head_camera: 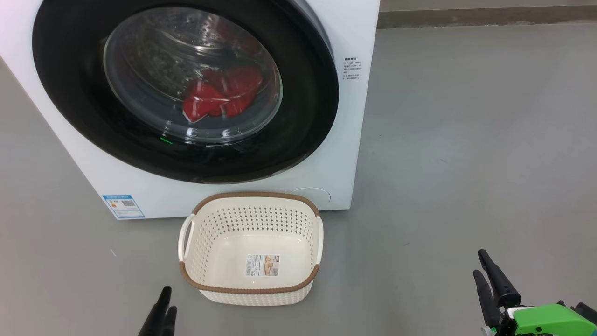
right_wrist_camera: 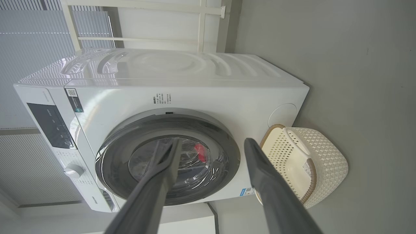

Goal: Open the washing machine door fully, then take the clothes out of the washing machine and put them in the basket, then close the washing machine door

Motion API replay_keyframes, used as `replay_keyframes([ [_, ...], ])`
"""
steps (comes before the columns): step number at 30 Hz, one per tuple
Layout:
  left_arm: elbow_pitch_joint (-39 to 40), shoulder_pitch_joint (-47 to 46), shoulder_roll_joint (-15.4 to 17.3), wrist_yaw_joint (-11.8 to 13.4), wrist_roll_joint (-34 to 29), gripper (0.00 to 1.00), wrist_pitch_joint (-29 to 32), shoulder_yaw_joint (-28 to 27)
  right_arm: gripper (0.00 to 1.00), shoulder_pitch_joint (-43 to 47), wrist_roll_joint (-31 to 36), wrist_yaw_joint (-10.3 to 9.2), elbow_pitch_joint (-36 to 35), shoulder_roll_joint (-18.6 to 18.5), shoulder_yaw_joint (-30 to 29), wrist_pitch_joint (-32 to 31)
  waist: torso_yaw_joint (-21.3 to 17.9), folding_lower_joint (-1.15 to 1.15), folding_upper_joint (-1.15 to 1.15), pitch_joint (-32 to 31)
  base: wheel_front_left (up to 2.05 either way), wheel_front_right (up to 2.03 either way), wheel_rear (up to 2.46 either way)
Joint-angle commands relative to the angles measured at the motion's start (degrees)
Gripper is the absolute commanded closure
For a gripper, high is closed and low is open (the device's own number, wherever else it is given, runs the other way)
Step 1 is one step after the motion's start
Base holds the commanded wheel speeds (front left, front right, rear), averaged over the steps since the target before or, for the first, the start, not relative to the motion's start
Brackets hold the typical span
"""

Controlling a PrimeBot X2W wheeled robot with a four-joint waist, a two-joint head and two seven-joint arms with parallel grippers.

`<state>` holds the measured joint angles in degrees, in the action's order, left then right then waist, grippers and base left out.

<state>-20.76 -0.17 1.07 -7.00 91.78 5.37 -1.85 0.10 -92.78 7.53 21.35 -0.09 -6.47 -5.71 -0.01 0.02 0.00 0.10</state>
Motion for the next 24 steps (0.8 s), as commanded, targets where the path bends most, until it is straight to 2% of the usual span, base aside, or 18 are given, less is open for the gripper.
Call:
replay_keyframes([
  [1, 1.26, -2.50, 0.68, -0.05, 0.04, 0.00, -0.57, 0.22, 0.00, -2.34, -0.20, 0.00, -1.46, -0.77, 0.55, 0.50, 0.00, 0.01, 0.00, 0.06, 0.00, 0.00, 0.00],
  [16, 1.41, -4.76, 1.10, -0.10, -4.54, 0.00, -3.22, 2.32, 0.00, -4.39, 2.25, -0.01, -2.03, -1.55, 3.61, 3.24, -0.04, -0.02, 0.00, 0.22, 0.00, 0.00, 0.00],
  [24, 2.21, -5.68, 0.97, -0.08, -11.15, 0.00, -4.58, 2.34, 0.00, -5.80, 6.30, -0.01, -1.65, -2.10, 5.22, 5.01, -0.06, -0.02, 0.00, 0.22, 0.00, 0.00, 0.00],
])
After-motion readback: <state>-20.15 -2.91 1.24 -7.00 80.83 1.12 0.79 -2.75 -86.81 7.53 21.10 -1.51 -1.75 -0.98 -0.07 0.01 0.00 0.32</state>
